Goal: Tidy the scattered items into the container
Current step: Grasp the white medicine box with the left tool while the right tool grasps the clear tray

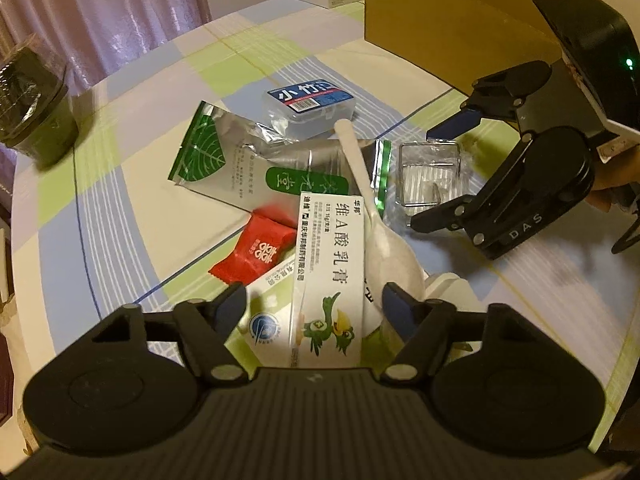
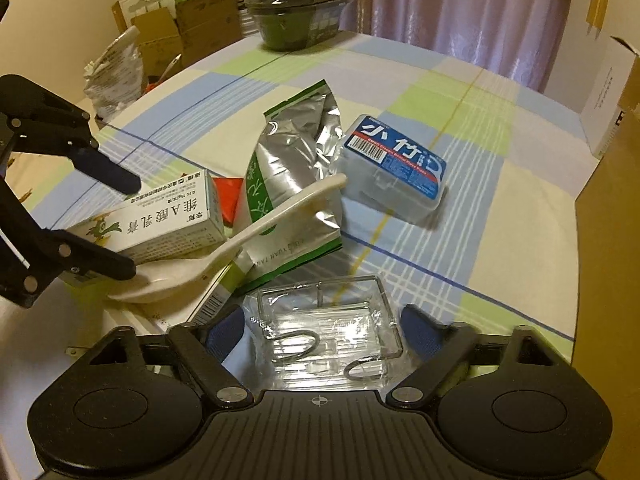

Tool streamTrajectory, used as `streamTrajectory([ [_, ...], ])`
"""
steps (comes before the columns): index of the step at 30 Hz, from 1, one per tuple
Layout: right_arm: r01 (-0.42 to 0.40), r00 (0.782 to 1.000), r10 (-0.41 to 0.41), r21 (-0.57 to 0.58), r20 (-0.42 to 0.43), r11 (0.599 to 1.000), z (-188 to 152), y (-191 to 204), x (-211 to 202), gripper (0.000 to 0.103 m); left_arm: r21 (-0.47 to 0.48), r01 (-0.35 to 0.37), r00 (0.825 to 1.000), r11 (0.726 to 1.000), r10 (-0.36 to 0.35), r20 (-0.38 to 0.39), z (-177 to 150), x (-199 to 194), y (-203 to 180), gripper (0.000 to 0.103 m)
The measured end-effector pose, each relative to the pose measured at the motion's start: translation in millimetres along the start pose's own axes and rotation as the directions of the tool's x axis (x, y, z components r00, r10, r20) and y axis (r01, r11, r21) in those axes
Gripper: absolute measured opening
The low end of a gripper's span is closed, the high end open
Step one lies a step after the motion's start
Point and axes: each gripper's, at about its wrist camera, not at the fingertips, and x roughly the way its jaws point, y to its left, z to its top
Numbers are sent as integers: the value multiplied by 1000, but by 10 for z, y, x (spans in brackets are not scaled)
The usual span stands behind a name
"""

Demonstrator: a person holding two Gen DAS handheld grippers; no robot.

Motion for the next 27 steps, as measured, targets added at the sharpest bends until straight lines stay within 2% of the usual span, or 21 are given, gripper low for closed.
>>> streamTrajectory([
  [3, 0, 1000, 0, 10, -2, 1000, 12, -12, 20, 79, 12, 15, 1000, 1000, -15, -10, 14, 29, 12, 50],
  [7, 10, 1000, -10, -6, -5, 1000, 22, 17, 33, 79, -6, 19, 1000, 1000, -19, -14, 25, 60, 47, 48],
  [9, 18, 1000, -18, -3, -4, 1000, 21, 18, 25, 71, -16, 15, 1000, 1000, -15, -17, 37, 86, 52, 48],
  [11, 35, 999, -35, 20, -13, 999, 14, -2, 3, 71, -22, 16, 1000, 1000, -16, -22, 46, 104, 48, 43],
  [12, 39, 999, -38, 37, -13, 999, 6, -22, -17, 70, -23, 15, 1000, 1000, -16, -24, 48, 102, 45, 35],
  [13, 41, 999, -40, 60, -8, 997, -11, -48, -50, 70, -25, 11, 1000, 1000, -11, -25, 50, 91, 40, 33],
  [21, 58, 998, -62, 196, 15, 979, -240, -106, -432, 70, -79, -20, 1000, 997, 20, -5, -61, -167, 74, 33],
  [27, 61, 997, -69, 269, 22, 961, -420, -49, -722, 70, -151, -18, 1000, 988, 18, -3, -178, -326, 46, 33],
])
